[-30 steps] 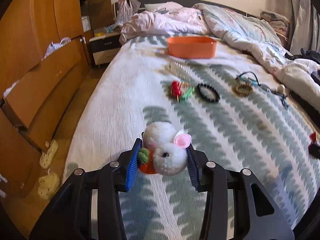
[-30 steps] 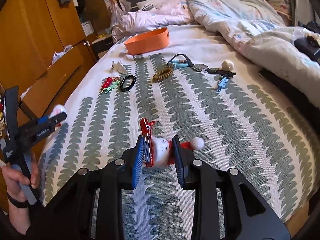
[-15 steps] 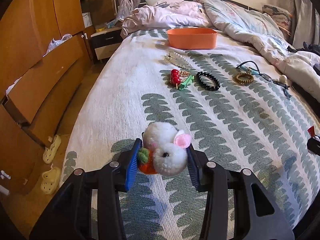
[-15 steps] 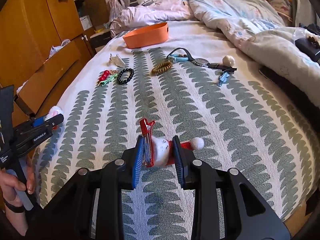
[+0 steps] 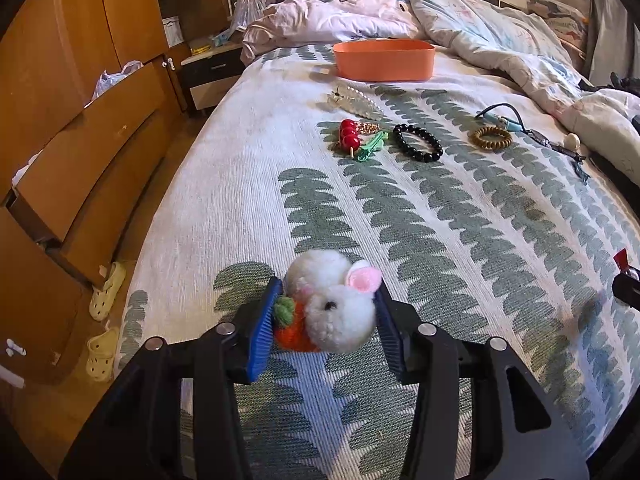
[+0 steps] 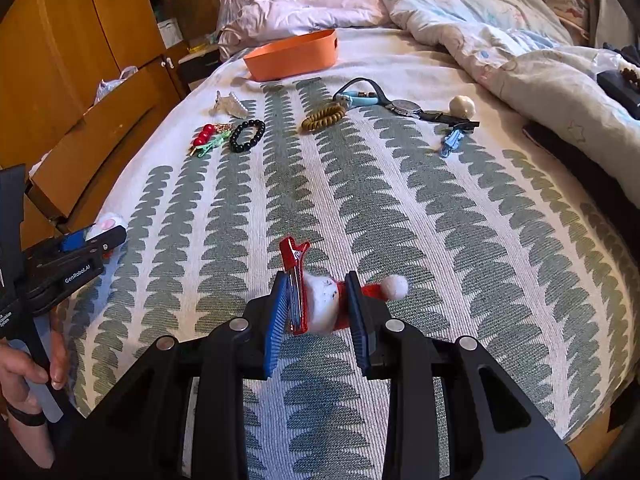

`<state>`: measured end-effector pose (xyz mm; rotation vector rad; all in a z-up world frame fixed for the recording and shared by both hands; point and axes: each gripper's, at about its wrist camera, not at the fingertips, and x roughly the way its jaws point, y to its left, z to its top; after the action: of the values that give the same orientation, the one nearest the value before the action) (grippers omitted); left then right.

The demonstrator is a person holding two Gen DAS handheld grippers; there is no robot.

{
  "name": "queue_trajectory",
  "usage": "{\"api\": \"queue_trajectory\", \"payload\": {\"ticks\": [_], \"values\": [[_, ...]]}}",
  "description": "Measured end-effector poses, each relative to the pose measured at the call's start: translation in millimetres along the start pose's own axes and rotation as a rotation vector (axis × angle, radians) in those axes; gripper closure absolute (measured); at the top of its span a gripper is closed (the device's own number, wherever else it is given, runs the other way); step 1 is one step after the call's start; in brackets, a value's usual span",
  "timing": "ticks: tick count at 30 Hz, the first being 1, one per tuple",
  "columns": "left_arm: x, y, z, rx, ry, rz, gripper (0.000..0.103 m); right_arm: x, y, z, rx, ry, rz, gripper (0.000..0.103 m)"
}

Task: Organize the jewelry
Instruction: 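Open the left tool to drop the bunny clip while the right tool drops the Santa-hat clip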

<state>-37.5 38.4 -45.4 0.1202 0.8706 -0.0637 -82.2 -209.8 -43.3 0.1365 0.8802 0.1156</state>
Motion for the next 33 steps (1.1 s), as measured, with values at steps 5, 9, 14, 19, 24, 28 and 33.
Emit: {"api": "queue_trajectory", "payload": {"ticks": [5, 9, 14, 19, 24, 28, 33], "values": [[3, 1, 0, -0.007, 0.011, 0.003, 0.052, 2, -2, 0, 0.002, 0.006, 0.004, 0.069], [-1, 3, 1, -0.014, -0.006, 0.006, 0.042, -2, -1, 2, -0.010, -0.024, 0.011, 0.065], [-7, 4, 4, -0.016, -0.034, 0.016, 0.034, -7, 3, 2, -0.032, -0.054, 0.013, 0.039], [-7, 8, 6, -0.030, -0.034, 0.016, 0.027, -16, 4, 4, -0.040, -0.101, 0.010, 0.036], [-13, 13, 8, -0.047, -0.061, 0.011, 0.019, -24, 0, 6, -0.023, -0.141, 0.015, 0.034], [-18, 19, 11, -0.067, -0.089, -0.001, 0.016, -29, -4, 8, -0.008, -0.169, 0.015, 0.032], [-24, 25, 14, -0.088, -0.118, -0.011, 0.012, -34, -7, 10, -0.002, -0.194, 0.013, 0.029]]}}
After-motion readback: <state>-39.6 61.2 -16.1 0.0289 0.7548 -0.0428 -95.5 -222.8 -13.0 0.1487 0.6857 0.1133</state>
